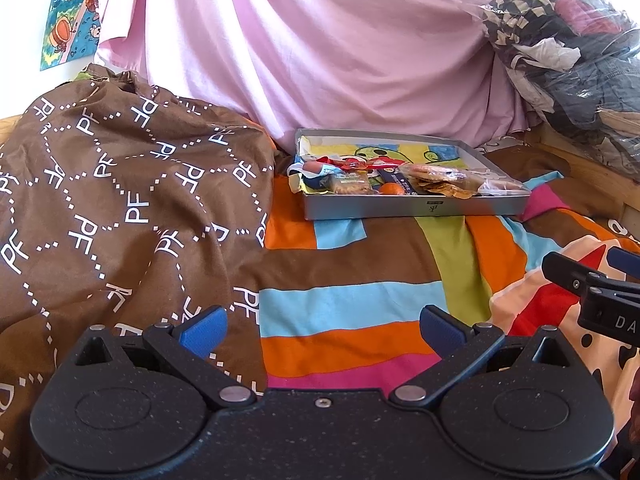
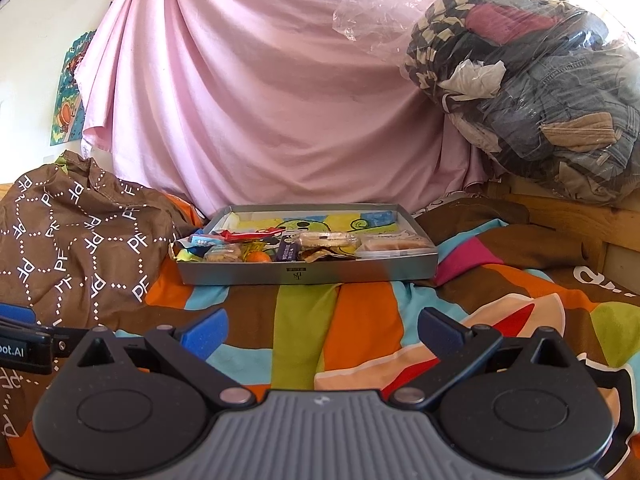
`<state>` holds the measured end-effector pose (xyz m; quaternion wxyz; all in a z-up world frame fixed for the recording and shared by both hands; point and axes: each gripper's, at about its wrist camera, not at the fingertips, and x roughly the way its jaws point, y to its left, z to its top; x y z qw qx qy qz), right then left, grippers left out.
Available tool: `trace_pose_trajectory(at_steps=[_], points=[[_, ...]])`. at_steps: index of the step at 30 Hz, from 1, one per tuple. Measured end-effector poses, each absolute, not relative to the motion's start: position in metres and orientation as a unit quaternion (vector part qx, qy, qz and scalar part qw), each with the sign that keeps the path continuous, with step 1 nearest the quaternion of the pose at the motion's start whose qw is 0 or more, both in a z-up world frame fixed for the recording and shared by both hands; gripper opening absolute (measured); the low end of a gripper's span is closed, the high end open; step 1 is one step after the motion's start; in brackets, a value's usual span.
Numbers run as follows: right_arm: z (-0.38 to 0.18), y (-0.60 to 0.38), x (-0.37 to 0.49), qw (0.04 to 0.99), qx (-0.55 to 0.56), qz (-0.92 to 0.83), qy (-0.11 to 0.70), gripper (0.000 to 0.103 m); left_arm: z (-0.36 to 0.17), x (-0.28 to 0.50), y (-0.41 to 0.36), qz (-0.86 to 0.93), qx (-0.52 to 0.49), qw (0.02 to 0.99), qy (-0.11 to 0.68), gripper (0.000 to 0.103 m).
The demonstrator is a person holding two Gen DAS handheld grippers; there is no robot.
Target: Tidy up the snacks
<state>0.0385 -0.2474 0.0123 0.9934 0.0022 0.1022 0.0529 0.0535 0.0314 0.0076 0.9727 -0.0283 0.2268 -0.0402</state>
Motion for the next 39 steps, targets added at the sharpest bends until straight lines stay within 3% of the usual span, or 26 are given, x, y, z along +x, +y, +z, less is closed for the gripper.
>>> trace_pose_trajectory(at_steps=[39], points=[[0.0111, -0.247, 0.0389, 0.993, 0.001, 0.054, 0.106, 0.103, 0.0056, 0.054, 0.0316, -0.042, -0.027, 0.971, 0.234, 0.102]])
